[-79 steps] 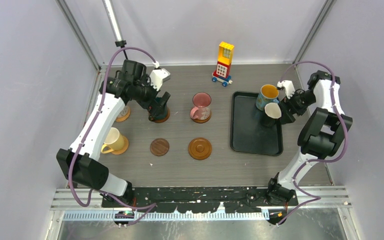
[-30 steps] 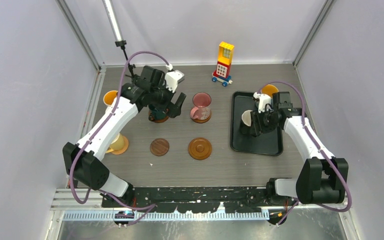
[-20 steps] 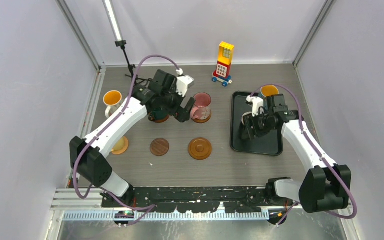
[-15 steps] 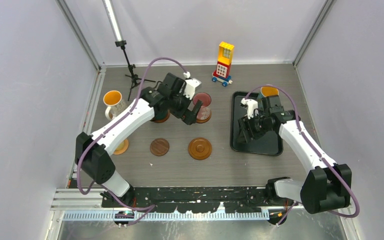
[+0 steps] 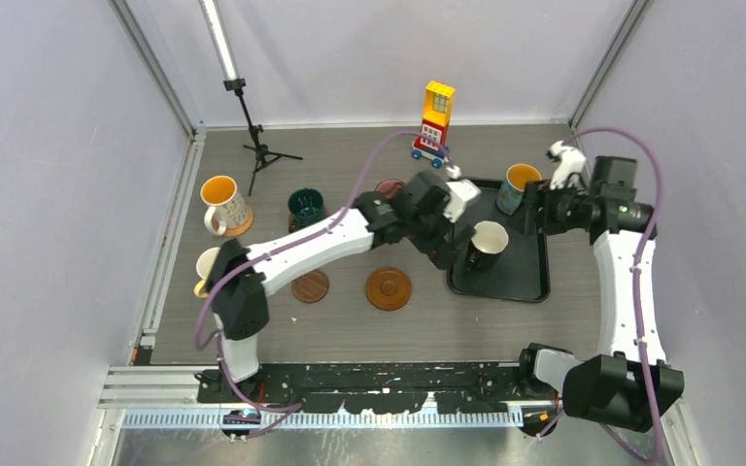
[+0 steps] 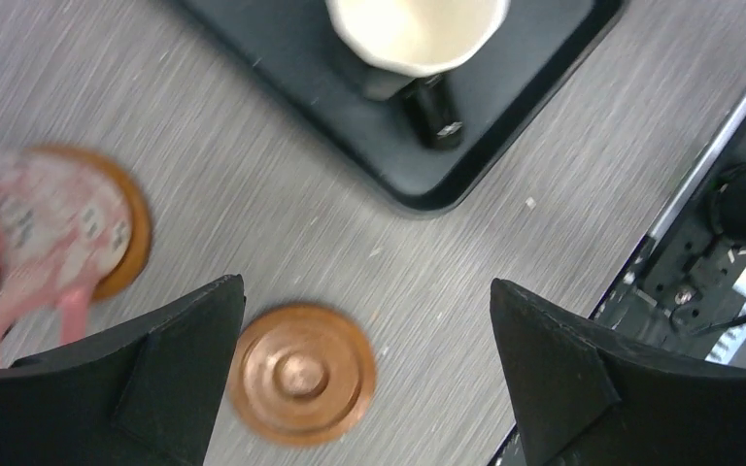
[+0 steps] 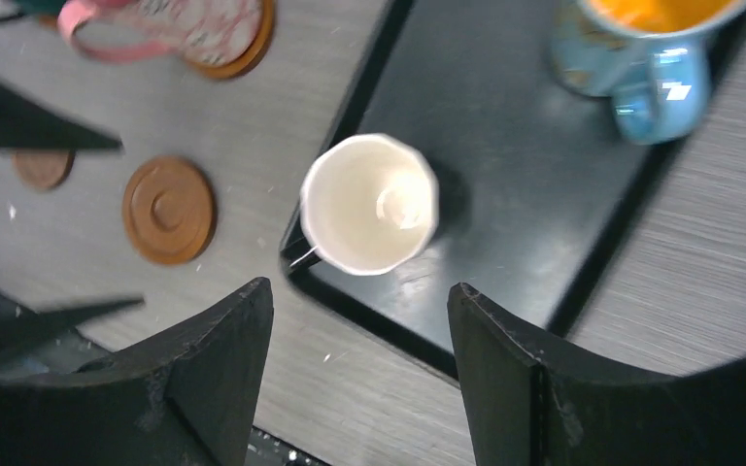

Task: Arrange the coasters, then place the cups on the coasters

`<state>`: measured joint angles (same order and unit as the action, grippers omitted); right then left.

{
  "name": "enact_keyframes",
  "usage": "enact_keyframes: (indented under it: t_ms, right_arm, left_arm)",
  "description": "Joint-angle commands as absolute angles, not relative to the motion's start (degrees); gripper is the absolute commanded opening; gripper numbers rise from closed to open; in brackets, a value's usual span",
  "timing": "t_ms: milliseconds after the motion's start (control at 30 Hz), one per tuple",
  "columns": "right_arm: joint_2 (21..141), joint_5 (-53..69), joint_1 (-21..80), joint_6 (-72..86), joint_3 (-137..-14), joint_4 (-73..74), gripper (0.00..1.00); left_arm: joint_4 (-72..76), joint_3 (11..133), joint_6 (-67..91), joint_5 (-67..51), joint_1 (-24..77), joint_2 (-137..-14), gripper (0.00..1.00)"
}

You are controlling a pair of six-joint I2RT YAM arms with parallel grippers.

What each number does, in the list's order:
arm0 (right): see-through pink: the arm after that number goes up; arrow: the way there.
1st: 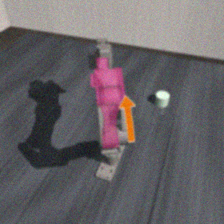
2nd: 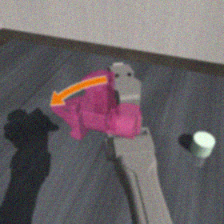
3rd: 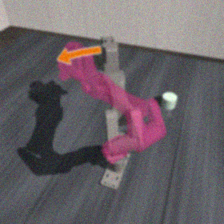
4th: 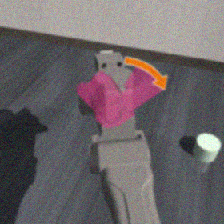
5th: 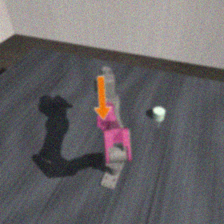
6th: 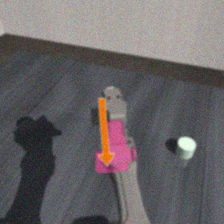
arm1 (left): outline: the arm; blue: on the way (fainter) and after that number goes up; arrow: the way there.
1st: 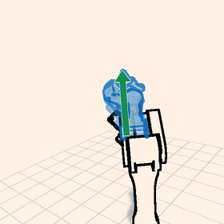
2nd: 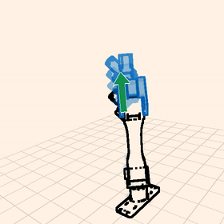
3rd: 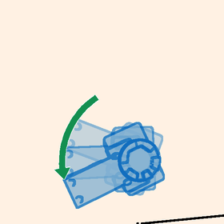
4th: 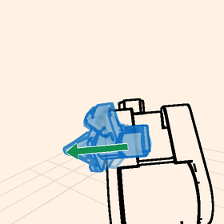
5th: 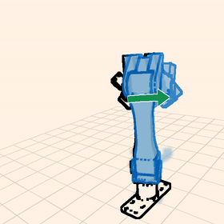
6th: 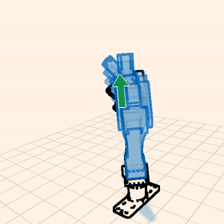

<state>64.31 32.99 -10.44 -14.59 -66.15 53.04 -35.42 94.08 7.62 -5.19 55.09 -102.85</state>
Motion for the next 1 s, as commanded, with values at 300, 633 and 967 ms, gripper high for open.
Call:
enact_keyframes:
  t_ms: [300,633,967]
  right_arm:
    - [73.41,32.64,-25.54,-11.36,-77.48,54.67,0.73]
    - [70.49,32.37,-28.31,-13.58,-75.12,56.57,0.73]
    - [69.52,32.50,-30.21,-15.38,-74.87,58.05,0.73]
  left_arm:
    - [-36.65,115.29,8.39,5.97,62.54,-123.07,0.91]
    - [-35.97,121.88,7.40,7.25,62.81,-131.65,0.66]
    - [-36.50,124.34,6.77,7.12,62.77,-134.62,0.35]
